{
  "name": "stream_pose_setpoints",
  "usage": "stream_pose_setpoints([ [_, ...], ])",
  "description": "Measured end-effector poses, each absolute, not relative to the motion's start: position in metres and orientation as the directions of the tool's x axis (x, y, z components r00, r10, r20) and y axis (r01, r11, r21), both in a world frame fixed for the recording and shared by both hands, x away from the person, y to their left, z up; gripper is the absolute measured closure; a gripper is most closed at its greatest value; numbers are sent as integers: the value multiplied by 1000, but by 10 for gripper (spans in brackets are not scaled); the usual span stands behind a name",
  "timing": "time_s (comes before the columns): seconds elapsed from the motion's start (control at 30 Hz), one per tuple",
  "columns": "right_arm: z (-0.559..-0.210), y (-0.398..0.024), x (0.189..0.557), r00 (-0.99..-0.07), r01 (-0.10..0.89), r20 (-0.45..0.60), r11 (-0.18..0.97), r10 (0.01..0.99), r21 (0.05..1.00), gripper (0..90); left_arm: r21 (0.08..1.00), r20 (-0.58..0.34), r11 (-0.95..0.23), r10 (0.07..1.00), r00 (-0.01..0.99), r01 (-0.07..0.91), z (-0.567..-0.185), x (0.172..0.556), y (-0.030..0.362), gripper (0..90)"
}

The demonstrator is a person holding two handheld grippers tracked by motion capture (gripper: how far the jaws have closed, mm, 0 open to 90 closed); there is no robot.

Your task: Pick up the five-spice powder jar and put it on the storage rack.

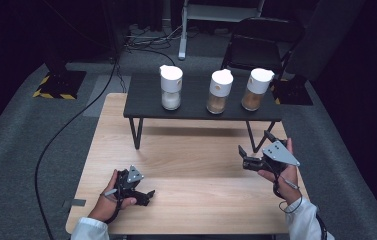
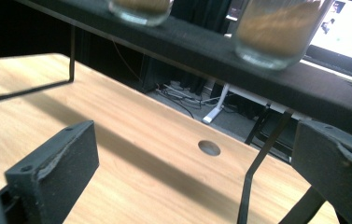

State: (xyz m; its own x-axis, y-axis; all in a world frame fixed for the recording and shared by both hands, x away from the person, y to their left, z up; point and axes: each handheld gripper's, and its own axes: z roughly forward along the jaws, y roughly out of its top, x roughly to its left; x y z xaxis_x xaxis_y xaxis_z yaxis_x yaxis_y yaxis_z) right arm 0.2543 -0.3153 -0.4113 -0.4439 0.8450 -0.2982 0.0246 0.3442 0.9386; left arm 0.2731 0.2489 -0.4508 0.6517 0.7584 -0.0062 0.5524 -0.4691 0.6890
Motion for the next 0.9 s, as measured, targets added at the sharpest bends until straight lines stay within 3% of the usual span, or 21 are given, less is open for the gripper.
stream_pose_setpoints([
  [0.9, -454, -322, 246, -504, 131, -337, 456, 796, 880, 7, 689, -5, -470, 758, 652, 552, -451, 273, 249, 0],
])
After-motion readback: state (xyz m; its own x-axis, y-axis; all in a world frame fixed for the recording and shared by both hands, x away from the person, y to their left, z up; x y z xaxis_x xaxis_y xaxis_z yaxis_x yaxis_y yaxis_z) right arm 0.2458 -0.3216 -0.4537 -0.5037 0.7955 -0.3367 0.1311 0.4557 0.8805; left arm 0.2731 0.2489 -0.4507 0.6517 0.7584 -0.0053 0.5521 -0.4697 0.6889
